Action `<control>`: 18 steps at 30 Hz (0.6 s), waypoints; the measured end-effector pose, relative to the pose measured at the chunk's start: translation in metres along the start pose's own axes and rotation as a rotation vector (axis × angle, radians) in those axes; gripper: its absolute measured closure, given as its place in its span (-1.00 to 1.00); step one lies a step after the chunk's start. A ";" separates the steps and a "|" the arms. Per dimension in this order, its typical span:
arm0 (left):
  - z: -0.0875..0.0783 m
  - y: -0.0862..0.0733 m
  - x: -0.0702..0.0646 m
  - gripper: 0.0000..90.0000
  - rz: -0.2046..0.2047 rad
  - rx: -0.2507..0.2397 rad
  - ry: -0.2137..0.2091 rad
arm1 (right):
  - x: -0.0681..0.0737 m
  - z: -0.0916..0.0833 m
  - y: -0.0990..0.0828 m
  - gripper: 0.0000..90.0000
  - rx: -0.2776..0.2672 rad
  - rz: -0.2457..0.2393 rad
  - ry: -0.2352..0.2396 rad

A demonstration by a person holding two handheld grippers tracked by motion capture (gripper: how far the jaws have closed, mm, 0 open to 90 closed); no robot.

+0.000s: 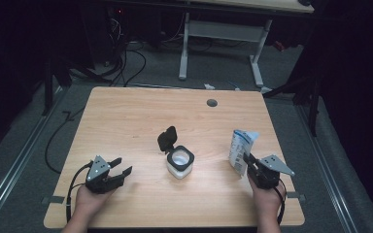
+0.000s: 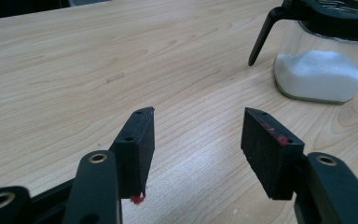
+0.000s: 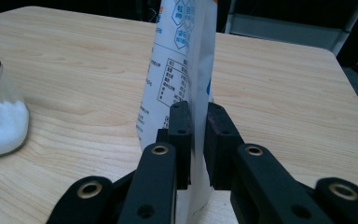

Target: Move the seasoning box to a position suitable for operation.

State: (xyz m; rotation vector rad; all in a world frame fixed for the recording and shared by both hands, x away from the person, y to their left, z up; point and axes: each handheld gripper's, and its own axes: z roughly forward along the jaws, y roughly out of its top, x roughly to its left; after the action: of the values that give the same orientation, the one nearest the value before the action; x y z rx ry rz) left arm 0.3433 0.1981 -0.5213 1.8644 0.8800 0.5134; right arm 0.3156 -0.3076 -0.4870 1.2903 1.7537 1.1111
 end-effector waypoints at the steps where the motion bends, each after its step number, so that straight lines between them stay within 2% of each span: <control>1: 0.000 0.000 0.000 0.00 0.002 0.000 -0.001 | 0.000 0.000 0.000 0.82 0.002 0.000 -0.001; 18: 0.001 0.000 -0.001 0.00 0.008 0.007 -0.006 | 0.002 0.000 -0.001 0.58 0.012 0.009 -0.010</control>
State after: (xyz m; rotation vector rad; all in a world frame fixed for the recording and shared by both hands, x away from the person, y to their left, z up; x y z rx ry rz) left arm 0.3433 0.1969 -0.5217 1.8751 0.8723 0.5103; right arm 0.3143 -0.3059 -0.4882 1.3104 1.7513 1.0993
